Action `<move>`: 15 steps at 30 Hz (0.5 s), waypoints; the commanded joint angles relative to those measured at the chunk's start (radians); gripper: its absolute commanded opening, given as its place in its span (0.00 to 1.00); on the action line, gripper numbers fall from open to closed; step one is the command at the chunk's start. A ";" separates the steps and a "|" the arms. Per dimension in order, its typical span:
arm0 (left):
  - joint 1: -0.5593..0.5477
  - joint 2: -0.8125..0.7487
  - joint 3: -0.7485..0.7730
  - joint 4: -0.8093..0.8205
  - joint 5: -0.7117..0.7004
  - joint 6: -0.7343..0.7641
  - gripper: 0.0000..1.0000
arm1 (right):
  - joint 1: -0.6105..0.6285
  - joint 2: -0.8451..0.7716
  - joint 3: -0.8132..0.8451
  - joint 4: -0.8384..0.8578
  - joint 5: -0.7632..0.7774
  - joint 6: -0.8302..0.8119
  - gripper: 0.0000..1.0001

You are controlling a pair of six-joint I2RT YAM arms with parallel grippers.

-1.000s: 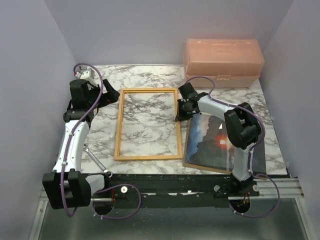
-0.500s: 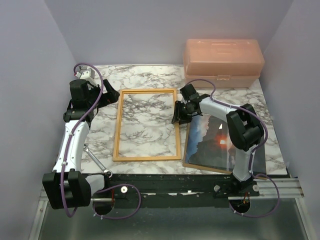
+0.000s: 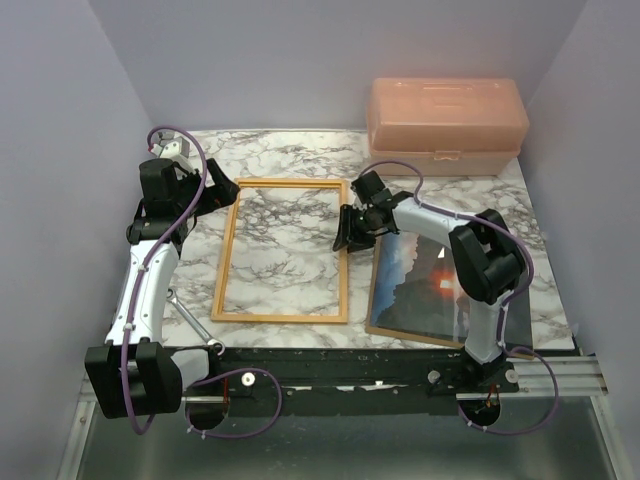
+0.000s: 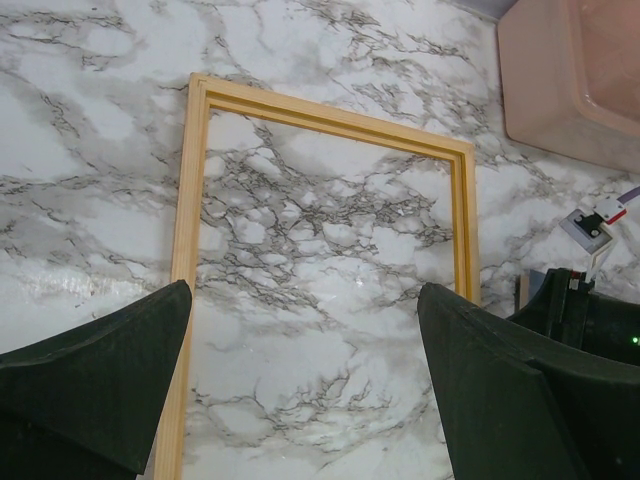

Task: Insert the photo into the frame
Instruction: Turn over the photo frame at the center of the board.

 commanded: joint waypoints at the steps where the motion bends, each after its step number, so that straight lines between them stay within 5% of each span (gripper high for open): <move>1: 0.001 -0.016 0.004 -0.009 0.003 0.021 0.98 | 0.006 -0.008 0.014 0.013 -0.003 0.008 0.50; 15: -0.067 -0.010 0.026 -0.034 0.048 0.042 0.99 | 0.005 -0.405 -0.285 0.008 0.093 0.025 0.75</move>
